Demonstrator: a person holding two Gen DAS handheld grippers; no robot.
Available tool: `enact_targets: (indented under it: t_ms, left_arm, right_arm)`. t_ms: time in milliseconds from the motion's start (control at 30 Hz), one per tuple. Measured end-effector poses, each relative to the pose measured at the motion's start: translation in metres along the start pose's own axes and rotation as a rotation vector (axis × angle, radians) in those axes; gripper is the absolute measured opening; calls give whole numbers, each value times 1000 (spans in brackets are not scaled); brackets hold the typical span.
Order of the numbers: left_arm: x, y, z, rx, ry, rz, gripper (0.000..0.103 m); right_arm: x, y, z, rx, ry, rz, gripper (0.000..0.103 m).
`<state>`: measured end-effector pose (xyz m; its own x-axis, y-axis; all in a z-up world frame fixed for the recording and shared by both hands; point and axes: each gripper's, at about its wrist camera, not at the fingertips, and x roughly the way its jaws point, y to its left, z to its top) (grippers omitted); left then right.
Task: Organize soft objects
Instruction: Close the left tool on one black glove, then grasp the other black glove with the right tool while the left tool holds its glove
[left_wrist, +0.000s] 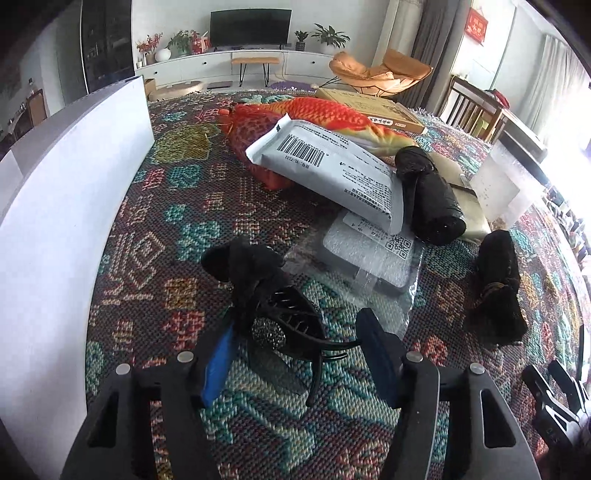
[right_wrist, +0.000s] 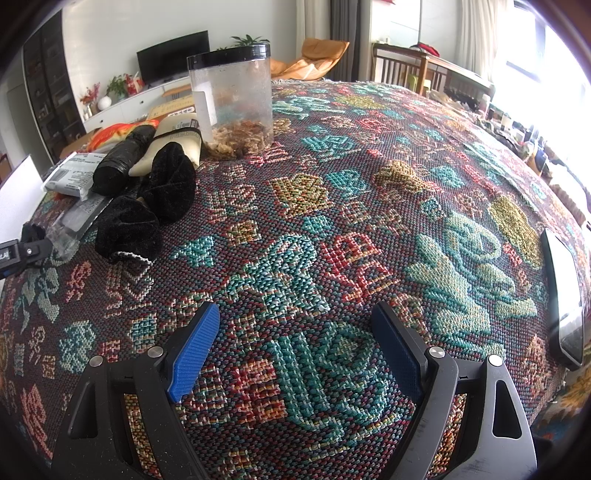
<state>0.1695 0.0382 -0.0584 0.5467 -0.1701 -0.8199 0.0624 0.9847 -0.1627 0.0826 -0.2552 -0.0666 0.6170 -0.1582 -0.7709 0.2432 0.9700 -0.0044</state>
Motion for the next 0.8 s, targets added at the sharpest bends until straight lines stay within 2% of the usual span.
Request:
enact_targets:
  t_ms: [33, 67, 100, 233, 400, 467, 500, 533, 567, 633, 700, 800]
  left_arm:
    - [-5, 4, -5, -6, -3, -15, 32]
    - [-11, 6, -10, -7, 3, -12, 30]
    - [-15, 7, -14, -13, 2, -16, 19]
    - [-32, 10, -30, -21, -17, -65, 18]
    - [-38, 19, -40, -72, -32, -95, 19]
    - [-38, 23, -40, -94, -26, -92, 41]
    - [-40, 26, -40, -116, -38, -98, 68]
    - [-43, 29, -41, -137, -60, -102, 86]
    - [-45, 31, -42, -149, -82, -94, 90]
    - [-40, 29, -39, -134, -71, -82, 91]
    - [-28, 26, -37, -118, -44, -77, 91]
    - [-15, 22, -33, -91, -34, -22, 91]
  right_arm:
    - [0, 0, 0, 0, 1, 2, 87]
    - [0, -2, 1, 2, 4, 10, 87]
    - [-5, 2, -1, 6, 10, 26, 87]
    - [-10, -20, 13, 119, 35, 230, 86]
    - [-9, -23, 56, 196, 50, 323, 86]
    - [-5, -13, 72, 178, 73, 337, 86]
    - [-2, -7, 79, 167, 92, 345, 86]
    - [2, 2, 84, 158, 114, 357, 86]
    - [6, 9, 89, 152, 137, 370, 86]
    - [17, 28, 91, 131, 181, 378, 86]
    - [28, 48, 93, 83, 212, 356, 86]
    - [47, 75, 91, 13, 283, 315, 86]
